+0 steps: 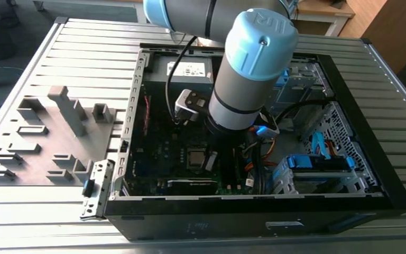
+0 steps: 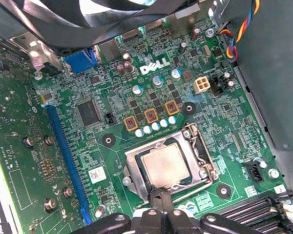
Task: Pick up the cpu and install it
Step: 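Install the first cpu locking lever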
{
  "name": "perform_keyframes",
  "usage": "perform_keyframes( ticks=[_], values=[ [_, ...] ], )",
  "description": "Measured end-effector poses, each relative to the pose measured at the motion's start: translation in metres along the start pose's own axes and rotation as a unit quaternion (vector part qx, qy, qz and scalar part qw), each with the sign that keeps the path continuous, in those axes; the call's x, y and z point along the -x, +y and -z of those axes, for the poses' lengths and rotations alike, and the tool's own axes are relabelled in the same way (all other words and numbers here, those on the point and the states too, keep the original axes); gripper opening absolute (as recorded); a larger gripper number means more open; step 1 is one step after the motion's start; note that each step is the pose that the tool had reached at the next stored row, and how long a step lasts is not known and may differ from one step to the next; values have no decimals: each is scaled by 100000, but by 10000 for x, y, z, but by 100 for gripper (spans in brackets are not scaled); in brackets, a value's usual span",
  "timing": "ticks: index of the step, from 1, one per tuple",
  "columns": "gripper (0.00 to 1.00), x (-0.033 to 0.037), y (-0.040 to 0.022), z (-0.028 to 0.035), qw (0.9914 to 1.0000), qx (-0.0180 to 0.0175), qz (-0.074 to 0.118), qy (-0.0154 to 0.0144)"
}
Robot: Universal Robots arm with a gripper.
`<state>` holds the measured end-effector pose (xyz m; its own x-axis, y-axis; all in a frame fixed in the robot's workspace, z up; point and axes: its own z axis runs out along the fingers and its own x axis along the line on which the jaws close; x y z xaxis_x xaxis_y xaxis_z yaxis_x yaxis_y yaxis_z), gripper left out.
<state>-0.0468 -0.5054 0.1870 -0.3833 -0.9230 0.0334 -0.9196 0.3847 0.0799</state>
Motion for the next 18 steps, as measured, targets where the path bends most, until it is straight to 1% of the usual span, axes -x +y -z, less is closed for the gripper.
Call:
perform_keyframes(
  ticks=[10,18],
  values=[
    [11,-1,-10,1,100000,17,-2,5],
    [11,10,-39,3,100000,38,79,5]
  ],
)
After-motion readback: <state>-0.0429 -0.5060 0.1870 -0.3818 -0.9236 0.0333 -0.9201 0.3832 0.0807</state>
